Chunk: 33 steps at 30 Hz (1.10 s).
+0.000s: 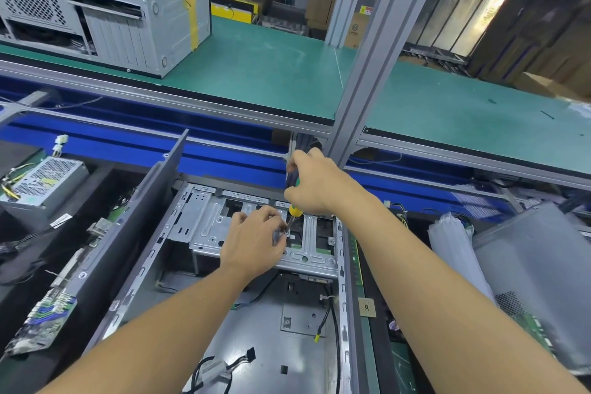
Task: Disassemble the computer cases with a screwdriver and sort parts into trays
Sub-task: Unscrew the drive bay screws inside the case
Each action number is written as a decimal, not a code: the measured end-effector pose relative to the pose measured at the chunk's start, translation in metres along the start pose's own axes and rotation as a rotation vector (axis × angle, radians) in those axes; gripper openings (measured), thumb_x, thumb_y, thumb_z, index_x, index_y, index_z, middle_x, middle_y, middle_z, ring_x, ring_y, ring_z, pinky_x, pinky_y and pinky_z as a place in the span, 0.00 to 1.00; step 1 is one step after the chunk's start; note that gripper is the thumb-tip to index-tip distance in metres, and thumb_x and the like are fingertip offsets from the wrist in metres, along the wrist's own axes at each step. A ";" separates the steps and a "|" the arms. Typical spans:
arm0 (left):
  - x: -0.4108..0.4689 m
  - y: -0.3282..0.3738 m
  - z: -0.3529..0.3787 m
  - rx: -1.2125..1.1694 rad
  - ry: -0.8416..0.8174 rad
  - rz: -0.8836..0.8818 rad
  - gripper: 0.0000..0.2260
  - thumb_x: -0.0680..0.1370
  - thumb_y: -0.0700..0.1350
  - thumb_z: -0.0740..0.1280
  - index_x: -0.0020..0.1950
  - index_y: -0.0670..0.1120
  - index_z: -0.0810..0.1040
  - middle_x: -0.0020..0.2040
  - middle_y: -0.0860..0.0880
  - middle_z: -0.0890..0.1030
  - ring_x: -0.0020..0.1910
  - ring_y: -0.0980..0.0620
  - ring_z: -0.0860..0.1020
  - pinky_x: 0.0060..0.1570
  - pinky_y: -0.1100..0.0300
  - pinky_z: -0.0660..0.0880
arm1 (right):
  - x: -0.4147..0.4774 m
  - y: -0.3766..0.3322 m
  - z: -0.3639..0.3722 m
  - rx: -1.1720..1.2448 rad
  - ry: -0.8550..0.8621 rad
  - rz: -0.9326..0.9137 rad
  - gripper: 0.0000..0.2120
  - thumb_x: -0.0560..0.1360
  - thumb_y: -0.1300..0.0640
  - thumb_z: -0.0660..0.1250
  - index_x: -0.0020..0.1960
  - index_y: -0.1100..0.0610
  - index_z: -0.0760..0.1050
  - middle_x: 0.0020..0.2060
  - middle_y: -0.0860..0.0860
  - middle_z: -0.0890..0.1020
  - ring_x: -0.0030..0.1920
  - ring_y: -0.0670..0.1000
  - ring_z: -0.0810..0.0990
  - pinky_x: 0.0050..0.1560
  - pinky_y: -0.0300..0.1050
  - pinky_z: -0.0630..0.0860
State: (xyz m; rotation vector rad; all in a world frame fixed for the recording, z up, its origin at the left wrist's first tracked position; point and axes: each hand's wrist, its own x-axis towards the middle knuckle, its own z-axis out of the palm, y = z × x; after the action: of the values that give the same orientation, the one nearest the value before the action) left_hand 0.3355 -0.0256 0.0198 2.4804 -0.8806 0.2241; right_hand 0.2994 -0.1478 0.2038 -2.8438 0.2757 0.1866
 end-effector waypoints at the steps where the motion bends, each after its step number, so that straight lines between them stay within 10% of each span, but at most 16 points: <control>1: 0.000 0.000 0.000 0.001 0.000 -0.001 0.07 0.76 0.53 0.66 0.51 0.55 0.81 0.56 0.59 0.75 0.49 0.59 0.75 0.57 0.57 0.63 | 0.000 0.000 0.000 -0.029 0.012 0.010 0.17 0.76 0.48 0.65 0.62 0.50 0.67 0.57 0.50 0.68 0.54 0.56 0.72 0.46 0.52 0.69; 5: 0.000 0.000 -0.001 0.012 -0.007 -0.004 0.08 0.77 0.54 0.65 0.52 0.55 0.81 0.57 0.60 0.75 0.50 0.60 0.75 0.57 0.58 0.61 | -0.001 -0.002 0.004 -0.148 0.135 0.059 0.22 0.82 0.39 0.54 0.65 0.54 0.65 0.54 0.51 0.73 0.47 0.57 0.74 0.45 0.52 0.68; 13: 0.000 0.001 -0.002 0.007 -0.004 -0.011 0.07 0.76 0.54 0.66 0.51 0.55 0.81 0.55 0.61 0.75 0.48 0.60 0.75 0.55 0.60 0.59 | -0.001 0.001 -0.002 0.056 -0.018 -0.005 0.18 0.75 0.55 0.67 0.63 0.49 0.67 0.56 0.49 0.65 0.54 0.55 0.70 0.45 0.50 0.69; 19: 0.005 0.001 -0.004 -0.039 -0.052 -0.054 0.07 0.76 0.56 0.68 0.51 0.58 0.81 0.55 0.62 0.75 0.50 0.63 0.74 0.58 0.59 0.56 | -0.002 0.003 0.004 -0.160 0.135 0.040 0.20 0.81 0.39 0.59 0.64 0.53 0.66 0.54 0.50 0.74 0.49 0.57 0.77 0.42 0.50 0.69; 33: 0.028 0.018 -0.018 0.077 -0.181 -0.076 0.09 0.76 0.54 0.69 0.37 0.58 0.73 0.42 0.58 0.73 0.48 0.56 0.72 0.48 0.53 0.59 | -0.017 0.019 -0.007 0.084 0.069 -0.034 0.13 0.76 0.55 0.66 0.60 0.47 0.71 0.57 0.46 0.78 0.52 0.54 0.77 0.47 0.50 0.74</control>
State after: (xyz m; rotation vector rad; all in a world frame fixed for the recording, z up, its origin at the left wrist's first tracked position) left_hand 0.3463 -0.0441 0.0514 2.6318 -0.8615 0.0070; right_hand 0.2794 -0.1643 0.2081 -2.7729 0.2431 0.0683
